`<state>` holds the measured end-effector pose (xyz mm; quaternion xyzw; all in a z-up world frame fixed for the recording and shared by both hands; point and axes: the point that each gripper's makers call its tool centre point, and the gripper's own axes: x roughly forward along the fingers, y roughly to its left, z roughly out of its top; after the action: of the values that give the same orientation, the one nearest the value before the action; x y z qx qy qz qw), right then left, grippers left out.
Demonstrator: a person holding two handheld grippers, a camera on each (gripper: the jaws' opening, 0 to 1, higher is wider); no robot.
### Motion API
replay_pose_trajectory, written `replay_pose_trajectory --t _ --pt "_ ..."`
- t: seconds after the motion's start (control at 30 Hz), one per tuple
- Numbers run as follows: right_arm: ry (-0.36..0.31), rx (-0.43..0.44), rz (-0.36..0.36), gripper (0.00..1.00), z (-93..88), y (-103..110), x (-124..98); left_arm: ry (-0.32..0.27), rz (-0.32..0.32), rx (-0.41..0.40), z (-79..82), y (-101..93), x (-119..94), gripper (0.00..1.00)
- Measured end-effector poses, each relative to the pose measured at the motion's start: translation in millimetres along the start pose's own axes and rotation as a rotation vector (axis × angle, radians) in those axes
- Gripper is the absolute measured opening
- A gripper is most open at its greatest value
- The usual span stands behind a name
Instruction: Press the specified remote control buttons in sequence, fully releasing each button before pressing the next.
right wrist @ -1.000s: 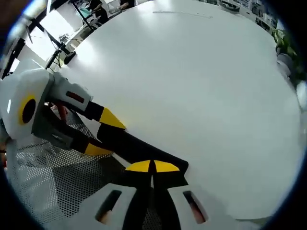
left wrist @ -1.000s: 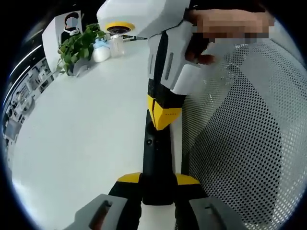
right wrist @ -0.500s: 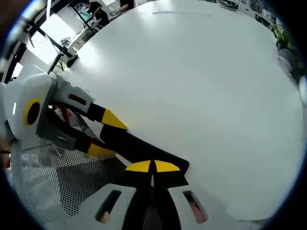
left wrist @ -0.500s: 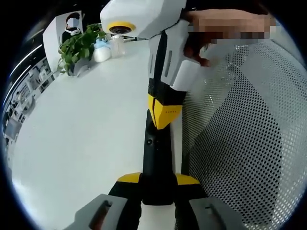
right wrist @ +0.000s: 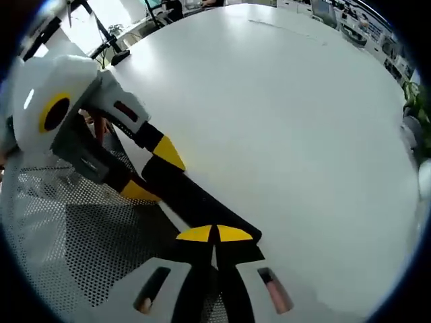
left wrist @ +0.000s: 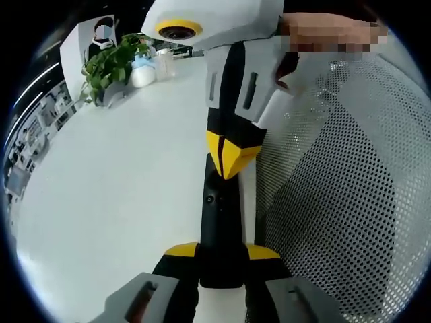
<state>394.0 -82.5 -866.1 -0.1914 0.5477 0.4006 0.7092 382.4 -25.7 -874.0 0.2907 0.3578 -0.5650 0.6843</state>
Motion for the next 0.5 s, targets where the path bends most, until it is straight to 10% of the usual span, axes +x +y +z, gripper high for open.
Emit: replay_pose_trajectory --t 0.5 --pt "-0.018 -0.077 -0.012 0.04 4.0 0.0 0.6 -0.002 0.0 -0.003 0.0 0.4 0.3 0.24"
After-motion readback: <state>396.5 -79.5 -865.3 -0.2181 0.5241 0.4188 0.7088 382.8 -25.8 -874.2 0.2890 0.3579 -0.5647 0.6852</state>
